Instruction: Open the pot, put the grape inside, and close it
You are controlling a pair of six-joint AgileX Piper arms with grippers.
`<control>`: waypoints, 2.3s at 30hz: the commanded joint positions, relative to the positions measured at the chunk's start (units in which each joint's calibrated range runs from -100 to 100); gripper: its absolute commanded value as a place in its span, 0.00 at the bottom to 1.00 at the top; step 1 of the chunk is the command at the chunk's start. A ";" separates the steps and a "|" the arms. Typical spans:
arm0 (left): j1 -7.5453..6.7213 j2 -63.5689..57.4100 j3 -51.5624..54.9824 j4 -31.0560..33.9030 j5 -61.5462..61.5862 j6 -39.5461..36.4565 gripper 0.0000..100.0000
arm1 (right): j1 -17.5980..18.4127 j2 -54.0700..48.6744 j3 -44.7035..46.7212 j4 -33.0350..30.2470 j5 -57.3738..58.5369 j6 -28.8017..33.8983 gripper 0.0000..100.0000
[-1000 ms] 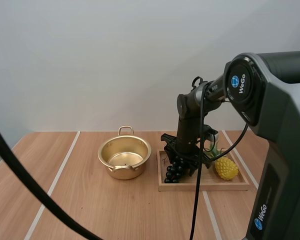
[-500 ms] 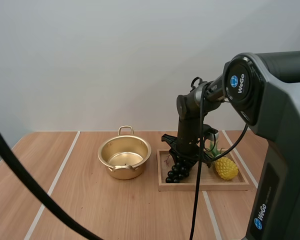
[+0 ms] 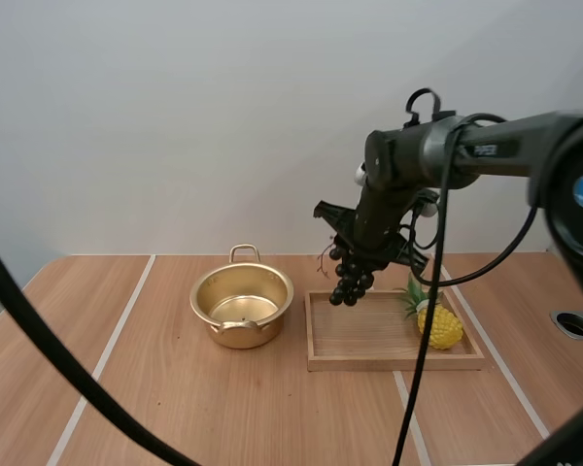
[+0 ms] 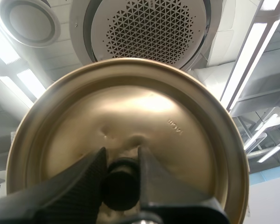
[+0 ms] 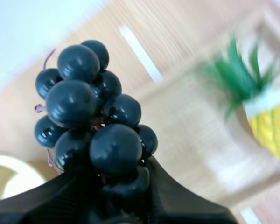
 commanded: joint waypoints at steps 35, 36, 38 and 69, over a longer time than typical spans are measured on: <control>0.02 0.00 -0.29 -0.06 -1.31 -0.07 0.00 | 10.14 -2.20 -8.75 20.72 3.44 -50.09 0.00; 0.02 0.00 -0.29 -0.06 -1.31 -0.07 0.00 | 10.14 -1.21 -8.75 20.72 2.63 -50.09 0.00; 0.02 0.00 -0.29 -0.06 -1.31 -0.07 0.00 | 10.14 0.64 -8.75 20.72 1.85 -50.09 0.00; 0.02 0.00 -0.29 -0.06 -1.31 -0.07 0.00 | 10.14 23.00 -19.59 21.54 4.69 -50.48 0.00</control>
